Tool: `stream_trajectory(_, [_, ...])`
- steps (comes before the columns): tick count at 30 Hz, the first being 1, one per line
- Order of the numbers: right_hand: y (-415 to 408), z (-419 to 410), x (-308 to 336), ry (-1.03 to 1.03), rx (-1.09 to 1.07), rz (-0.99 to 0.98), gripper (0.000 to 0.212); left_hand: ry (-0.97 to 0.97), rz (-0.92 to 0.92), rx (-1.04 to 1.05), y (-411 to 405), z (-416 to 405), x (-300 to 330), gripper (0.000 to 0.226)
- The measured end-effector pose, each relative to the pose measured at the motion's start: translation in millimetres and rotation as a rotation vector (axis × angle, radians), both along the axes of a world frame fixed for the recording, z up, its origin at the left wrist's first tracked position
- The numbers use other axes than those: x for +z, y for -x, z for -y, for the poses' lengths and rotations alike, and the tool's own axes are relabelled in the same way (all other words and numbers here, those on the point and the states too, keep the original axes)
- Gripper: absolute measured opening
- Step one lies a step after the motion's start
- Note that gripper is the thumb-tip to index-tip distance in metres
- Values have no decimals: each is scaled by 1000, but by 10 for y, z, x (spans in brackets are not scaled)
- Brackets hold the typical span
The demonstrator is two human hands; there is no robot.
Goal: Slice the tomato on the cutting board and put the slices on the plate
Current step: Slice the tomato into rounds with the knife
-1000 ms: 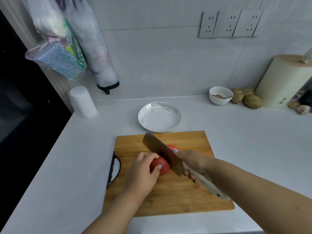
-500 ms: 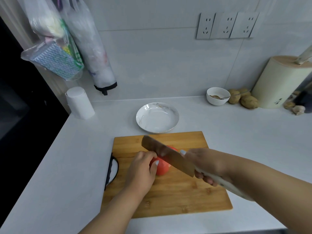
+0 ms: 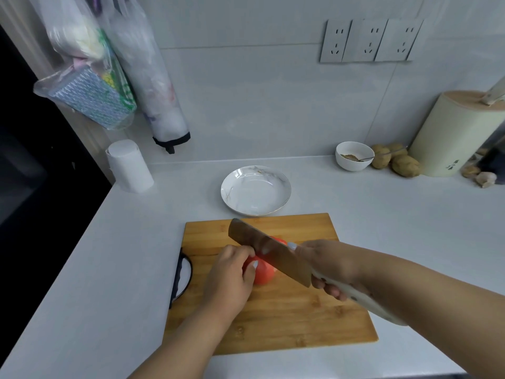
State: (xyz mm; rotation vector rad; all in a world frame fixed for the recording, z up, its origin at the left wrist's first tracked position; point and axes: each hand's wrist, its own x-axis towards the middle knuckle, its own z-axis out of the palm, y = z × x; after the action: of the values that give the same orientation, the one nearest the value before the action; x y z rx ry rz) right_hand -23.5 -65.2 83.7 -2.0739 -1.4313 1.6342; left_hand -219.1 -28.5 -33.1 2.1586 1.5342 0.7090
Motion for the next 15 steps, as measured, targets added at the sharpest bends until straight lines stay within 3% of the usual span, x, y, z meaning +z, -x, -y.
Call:
stream_trajectory(5, [192,-151,-36,-29,13,-19,38,-19,14,-17,-7,3,-18,17])
stream_trajectory(15, [44,-59,-127,20,6,40,50,-10,-1,-3,-8,10,-8,19])
